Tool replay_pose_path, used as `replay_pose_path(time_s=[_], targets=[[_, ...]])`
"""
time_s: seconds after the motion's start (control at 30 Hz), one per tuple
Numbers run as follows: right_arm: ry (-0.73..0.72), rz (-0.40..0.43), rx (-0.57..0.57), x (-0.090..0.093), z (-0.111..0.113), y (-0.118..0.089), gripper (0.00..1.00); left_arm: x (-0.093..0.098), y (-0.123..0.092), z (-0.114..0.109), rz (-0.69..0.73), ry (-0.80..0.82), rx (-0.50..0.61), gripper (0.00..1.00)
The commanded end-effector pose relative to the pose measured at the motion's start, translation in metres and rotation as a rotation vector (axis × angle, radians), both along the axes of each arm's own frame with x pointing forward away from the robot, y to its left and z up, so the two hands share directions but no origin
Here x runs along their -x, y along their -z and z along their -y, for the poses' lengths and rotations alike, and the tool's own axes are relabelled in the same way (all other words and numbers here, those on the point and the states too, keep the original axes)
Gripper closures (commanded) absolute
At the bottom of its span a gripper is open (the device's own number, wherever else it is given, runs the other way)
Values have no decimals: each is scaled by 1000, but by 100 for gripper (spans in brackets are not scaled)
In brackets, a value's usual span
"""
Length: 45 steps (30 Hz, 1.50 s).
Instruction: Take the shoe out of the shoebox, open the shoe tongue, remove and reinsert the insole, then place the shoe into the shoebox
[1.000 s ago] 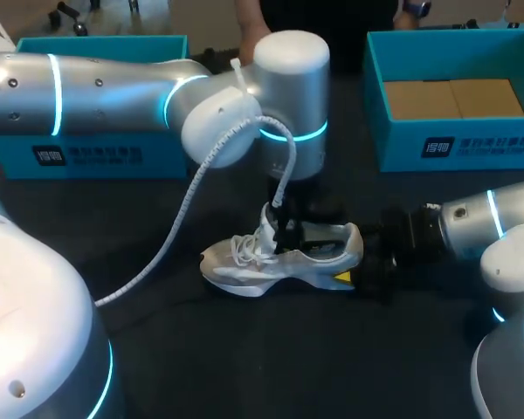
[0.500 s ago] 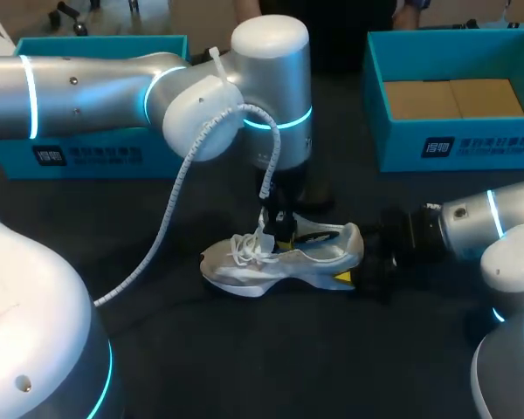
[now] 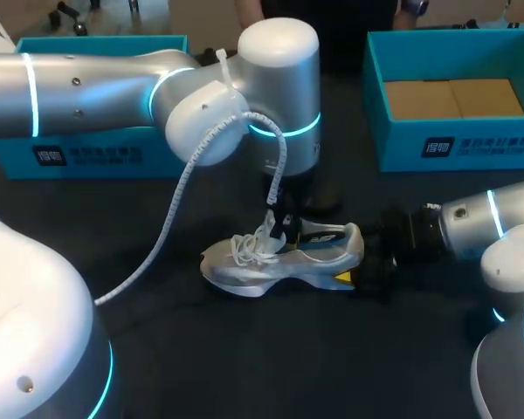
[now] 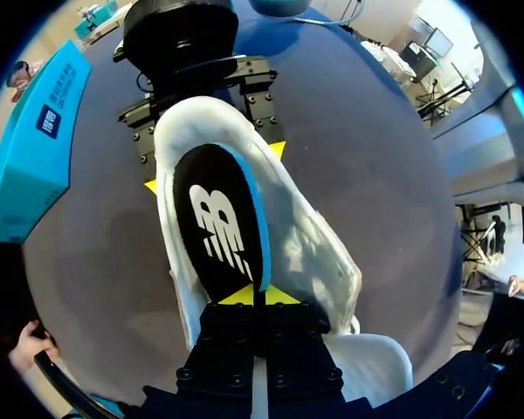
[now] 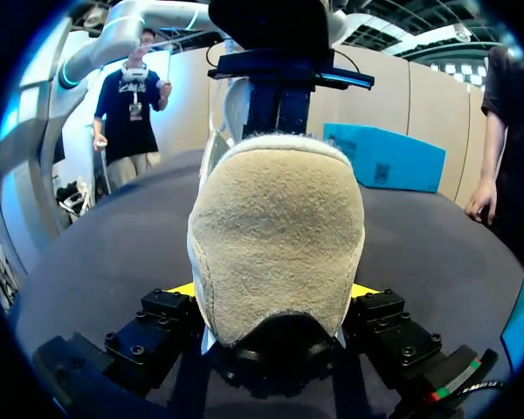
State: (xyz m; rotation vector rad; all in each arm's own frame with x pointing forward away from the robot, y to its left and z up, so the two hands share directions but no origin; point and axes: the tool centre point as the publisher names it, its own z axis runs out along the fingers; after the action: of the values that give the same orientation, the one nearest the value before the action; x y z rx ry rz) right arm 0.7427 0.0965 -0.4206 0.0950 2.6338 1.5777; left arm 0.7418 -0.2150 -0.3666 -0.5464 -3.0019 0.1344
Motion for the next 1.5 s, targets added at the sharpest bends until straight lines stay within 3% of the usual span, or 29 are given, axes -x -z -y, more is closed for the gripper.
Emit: replay_pose_path(time_s=[0.03,0.7,1.5], targets=[[1,0,4,-1,1,3,100,5,1,8,22,2,-12,100],[1,0,4,-1,1,3,100,12,-23,10,42,-23,78,100],[1,0,4,-1,1,3,100,8,-28,31,166,-155,171,100]])
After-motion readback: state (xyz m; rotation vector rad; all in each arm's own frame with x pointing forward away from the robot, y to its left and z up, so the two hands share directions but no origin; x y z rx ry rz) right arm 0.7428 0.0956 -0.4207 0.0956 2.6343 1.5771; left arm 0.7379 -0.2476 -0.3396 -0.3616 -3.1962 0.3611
